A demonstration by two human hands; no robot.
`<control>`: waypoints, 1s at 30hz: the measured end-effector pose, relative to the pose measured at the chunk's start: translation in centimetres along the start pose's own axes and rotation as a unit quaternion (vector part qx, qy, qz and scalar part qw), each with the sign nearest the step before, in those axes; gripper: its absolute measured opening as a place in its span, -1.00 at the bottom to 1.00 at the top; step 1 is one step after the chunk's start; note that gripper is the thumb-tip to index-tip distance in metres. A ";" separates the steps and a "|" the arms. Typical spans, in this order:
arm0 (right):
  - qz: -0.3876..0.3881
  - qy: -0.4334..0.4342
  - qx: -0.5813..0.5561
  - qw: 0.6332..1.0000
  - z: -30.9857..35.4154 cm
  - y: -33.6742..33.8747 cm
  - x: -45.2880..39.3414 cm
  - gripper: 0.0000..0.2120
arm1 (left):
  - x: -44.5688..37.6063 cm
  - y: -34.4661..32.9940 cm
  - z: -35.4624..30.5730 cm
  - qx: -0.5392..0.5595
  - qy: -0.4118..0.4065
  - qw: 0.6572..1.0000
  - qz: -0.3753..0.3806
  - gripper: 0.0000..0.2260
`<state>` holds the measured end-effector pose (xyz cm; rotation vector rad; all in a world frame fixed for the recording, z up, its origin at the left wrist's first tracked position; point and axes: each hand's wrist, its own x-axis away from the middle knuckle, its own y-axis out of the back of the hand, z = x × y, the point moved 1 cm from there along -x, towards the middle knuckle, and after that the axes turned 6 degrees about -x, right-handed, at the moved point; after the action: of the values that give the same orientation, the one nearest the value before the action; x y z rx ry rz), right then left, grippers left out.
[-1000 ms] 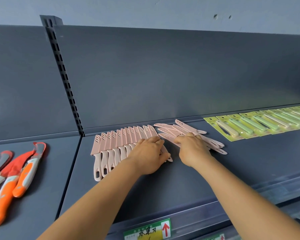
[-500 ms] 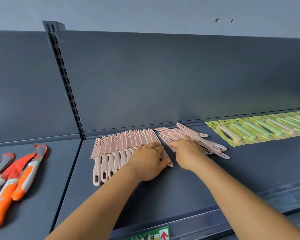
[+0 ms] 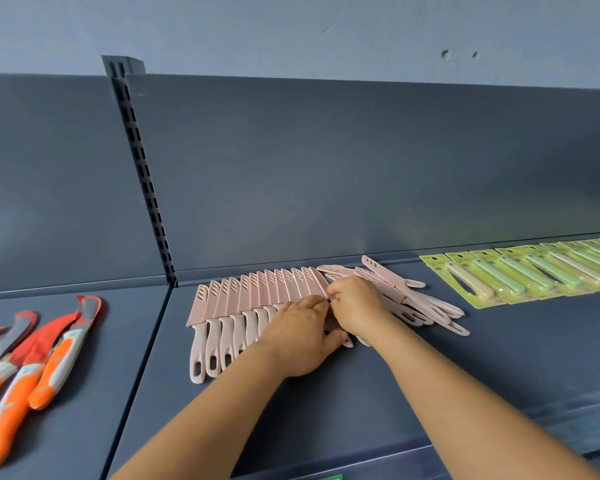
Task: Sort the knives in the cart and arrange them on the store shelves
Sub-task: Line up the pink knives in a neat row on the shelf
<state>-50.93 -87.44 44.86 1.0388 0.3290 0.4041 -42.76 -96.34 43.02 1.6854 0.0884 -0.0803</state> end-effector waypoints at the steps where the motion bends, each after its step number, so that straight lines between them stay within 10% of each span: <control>1: 0.005 -0.001 -0.003 1.000 0.1 0.0 0.0 -0.79 | 0.0 0.0 0.0 0.013 0.003 1.000 0.002 -0.52; 30: -0.052 0.008 0.108 0.993 -7.0 3.7 1.1 -0.71 | -1.0 0.6 -2.3 -0.046 0.010 0.999 0.021 -0.54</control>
<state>-53.72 -79.92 44.69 1.2238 0.4471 0.2864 -43.72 -94.11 43.95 1.5949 0.0707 -0.0285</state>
